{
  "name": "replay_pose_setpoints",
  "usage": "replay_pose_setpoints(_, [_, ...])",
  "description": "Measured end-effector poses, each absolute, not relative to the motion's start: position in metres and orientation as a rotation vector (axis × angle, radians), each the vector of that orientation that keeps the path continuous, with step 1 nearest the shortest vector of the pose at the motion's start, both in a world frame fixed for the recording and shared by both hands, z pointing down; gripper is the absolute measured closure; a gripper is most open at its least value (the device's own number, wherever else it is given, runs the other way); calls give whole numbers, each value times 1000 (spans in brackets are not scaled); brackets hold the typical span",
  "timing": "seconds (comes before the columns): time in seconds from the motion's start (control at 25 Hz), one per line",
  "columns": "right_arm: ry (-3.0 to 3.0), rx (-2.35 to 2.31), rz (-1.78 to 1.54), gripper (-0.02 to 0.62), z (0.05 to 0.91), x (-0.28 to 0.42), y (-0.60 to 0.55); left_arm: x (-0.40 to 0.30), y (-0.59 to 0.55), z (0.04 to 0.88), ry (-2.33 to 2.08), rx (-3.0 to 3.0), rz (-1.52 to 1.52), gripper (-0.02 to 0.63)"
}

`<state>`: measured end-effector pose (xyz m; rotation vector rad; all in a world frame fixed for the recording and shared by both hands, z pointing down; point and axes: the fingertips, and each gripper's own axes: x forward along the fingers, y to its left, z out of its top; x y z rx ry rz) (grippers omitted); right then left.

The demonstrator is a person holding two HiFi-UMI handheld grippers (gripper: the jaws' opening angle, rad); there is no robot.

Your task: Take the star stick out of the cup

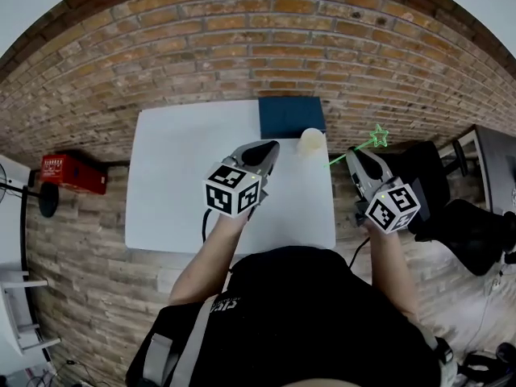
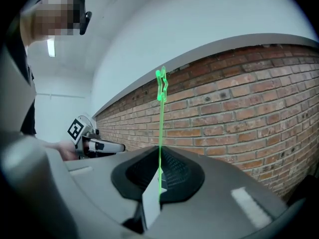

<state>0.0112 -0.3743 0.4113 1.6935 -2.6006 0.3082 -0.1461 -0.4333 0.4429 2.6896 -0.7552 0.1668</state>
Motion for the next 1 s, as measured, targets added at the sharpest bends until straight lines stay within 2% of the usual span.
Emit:
replay_pose_setpoints(0.32, [-2678,1606,193,584,396,16,-371,-150,-439,425,-887,2679,172,598])
replay_pose_setpoints(1.0, [-2732,1584,267,584,404,70,-367,-103,-437,421,-952,2663,205,598])
